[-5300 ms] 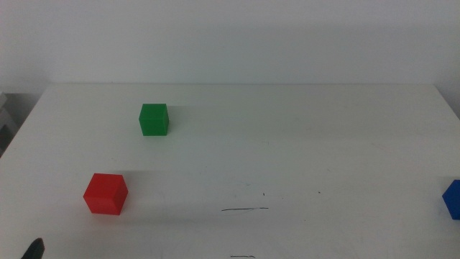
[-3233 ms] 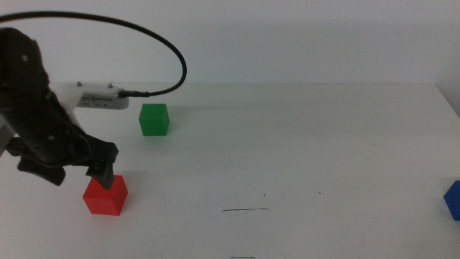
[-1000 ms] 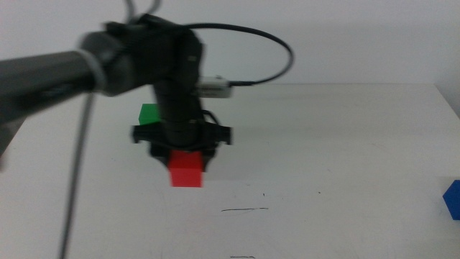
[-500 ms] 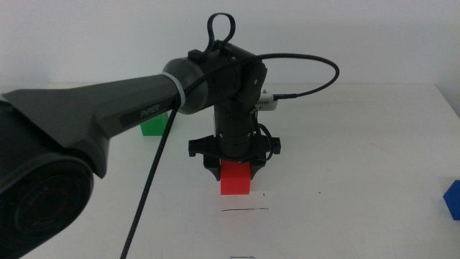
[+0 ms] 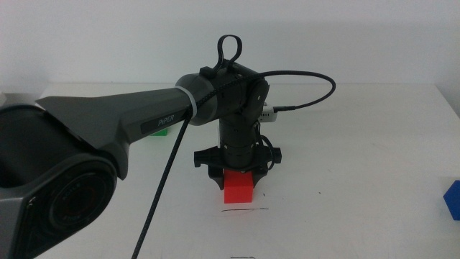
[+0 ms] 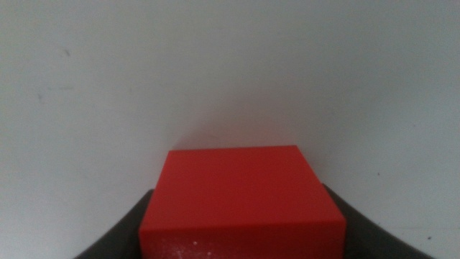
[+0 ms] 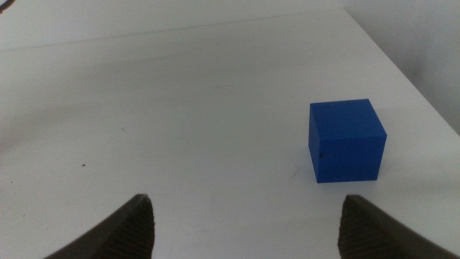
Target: Stack red cubes first, then green, then blue cubes in a specific spot.
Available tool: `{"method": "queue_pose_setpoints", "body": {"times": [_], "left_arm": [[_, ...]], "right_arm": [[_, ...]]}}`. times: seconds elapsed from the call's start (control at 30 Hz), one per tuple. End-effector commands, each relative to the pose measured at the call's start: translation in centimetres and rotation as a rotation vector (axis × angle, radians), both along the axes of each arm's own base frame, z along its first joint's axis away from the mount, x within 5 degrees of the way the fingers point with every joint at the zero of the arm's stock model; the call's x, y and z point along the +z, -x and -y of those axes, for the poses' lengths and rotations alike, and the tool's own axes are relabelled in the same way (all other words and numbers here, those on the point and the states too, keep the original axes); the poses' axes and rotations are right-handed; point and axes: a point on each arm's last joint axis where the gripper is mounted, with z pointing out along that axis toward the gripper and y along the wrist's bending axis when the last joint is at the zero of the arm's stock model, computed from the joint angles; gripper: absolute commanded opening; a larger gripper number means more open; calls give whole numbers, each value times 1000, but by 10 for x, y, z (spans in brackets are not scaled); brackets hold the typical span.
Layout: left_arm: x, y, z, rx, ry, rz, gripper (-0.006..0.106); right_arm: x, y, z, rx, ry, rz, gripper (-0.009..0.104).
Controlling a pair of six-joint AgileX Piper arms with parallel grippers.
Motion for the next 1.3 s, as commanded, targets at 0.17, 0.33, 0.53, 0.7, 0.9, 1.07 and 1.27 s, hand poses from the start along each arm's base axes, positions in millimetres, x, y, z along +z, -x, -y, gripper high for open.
{"method": "queue_pose_setpoints", "body": {"times": [0.17,0.33,0.53,0.7,0.9,1.07,1.27], "left_arm": [[33,3,9,-17,115,56,5],[33,4,10,-15,131,47,5],[33,8,15,-38,117,59,5],[33,7,13,-46,96,71,5],[32,6,13,-68,89,76,29],[32,6,13,-83,87,78,68],[32,6,12,-89,83,76,84]], "right_arm": [[10,-1,1,-6,21,88,65],[10,-1,1,-6,21,88,65],[10,-1,1,-6,21,88,65],[10,-1,1,-6,21,88,65],[10,-1,1,-6,21,88,65],[10,-1,1,-6,21,88,65],[10,-1,1,-6,21,88,65]]}}
